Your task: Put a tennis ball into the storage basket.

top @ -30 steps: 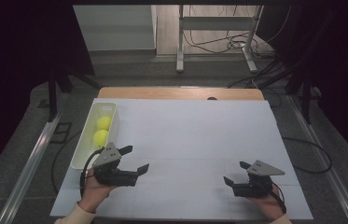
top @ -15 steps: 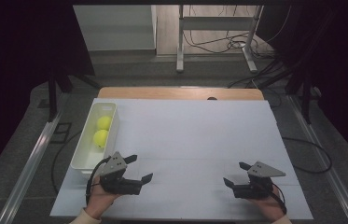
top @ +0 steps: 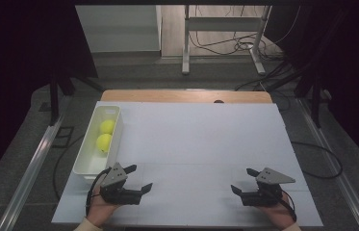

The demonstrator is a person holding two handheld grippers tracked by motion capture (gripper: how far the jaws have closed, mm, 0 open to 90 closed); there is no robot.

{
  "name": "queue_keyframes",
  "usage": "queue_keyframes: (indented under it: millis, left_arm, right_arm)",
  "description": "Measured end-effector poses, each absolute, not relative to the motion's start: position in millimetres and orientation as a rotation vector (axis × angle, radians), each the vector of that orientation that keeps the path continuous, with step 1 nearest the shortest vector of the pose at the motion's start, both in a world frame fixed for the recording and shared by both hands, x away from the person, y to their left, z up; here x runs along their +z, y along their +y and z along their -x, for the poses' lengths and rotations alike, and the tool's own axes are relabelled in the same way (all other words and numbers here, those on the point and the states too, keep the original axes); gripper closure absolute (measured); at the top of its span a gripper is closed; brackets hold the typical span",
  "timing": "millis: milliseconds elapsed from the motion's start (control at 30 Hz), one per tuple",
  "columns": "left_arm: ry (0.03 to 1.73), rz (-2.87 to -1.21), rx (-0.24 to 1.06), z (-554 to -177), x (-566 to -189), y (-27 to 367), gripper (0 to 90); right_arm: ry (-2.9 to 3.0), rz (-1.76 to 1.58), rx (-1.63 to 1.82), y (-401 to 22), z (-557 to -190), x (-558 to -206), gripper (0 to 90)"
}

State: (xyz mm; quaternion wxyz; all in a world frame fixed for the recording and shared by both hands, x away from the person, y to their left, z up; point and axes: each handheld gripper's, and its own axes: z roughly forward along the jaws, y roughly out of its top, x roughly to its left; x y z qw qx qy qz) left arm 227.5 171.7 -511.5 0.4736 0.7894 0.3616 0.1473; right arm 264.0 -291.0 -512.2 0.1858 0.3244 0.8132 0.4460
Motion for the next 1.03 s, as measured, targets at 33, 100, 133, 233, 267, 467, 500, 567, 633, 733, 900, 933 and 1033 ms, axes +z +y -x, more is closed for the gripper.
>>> queue_keyframes:
  millis: [33, 100, 133, 233, 267, 467, 500, 567, 633, 733, 900, 933, 1033]
  left_arm:
    - [0.888, -1.934, 0.361, -227.6, -513.5, 172.9, 13.3]
    - [0.89, -1.936, 0.361, -228.1, -515.9, 174.4, 13.3]
    - [0.892, -1.936, 0.361, -228.6, -517.0, 175.1, 13.2]
    - [0.891, -1.936, 0.36, -229.6, -518.2, 176.4, 13.3]
    - [0.891, -1.937, 0.364, -229.8, -518.6, 176.8, 13.3]
    - [0.889, -1.934, 0.361, -229.9, -519.3, 177.4, 13.3]
    - [0.889, -1.934, 0.36, -230.3, -519.6, 177.3, 13.2]
    - [0.889, -1.936, 0.357, -231.0, -520.0, 177.1, 13.2]
    - [0.889, -1.938, 0.355, -231.9, -520.5, 176.0, 13.3]
    - [0.887, -1.938, 0.355, -232.2, -520.7, 175.5, 13.2]
    - [0.893, -1.935, 0.359, -232.4, -520.9, 175.7, 13.2]
    - [0.895, -1.934, 0.358, -232.5, -521.0, 175.9, 13.2]
    - [0.895, -1.933, 0.359, -232.6, -520.9, 176.2, 13.3]
  right_arm:
    - [2.295, -0.911, 1.26, -290.8, -263.7, -512.3, 13.2]
    - [2.307, -0.902, 1.263, -290.6, -263.1, -512.8, 13.2]
    - [2.31, -0.9, 1.26, -290.3, -262.9, -513.2, 13.2]
    - [2.321, -0.901, 1.252, -290.5, -262.0, -513.9, 13.2]
    - [2.319, -0.9, 1.254, -290.5, -261.6, -514.4, 13.2]
    - [2.333, -0.896, 1.242, -290.6, -258.9, -515.1, 13.2]
    - [2.335, -0.895, 1.247, -290.7, -258.7, -515.4, 13.2]
    - [2.336, -0.892, 1.247, -291.1, -258.3, -515.6, 13.2]
    - [2.335, -0.889, 1.249, -291.5, -257.9, -515.5, 13.2]
    - [2.334, -0.886, 1.243, -292.1, -257.4, -515.1, 13.2]
    - [2.33, -0.88, 1.233, -292.1, -256.7, -514.9, 13.0]
    - [2.331, -0.879, 1.233, -292.1, -256.8, -515.0, 12.9]
    - [2.331, -0.878, 1.237, -292.2, -257.3, -515.3, 12.9]
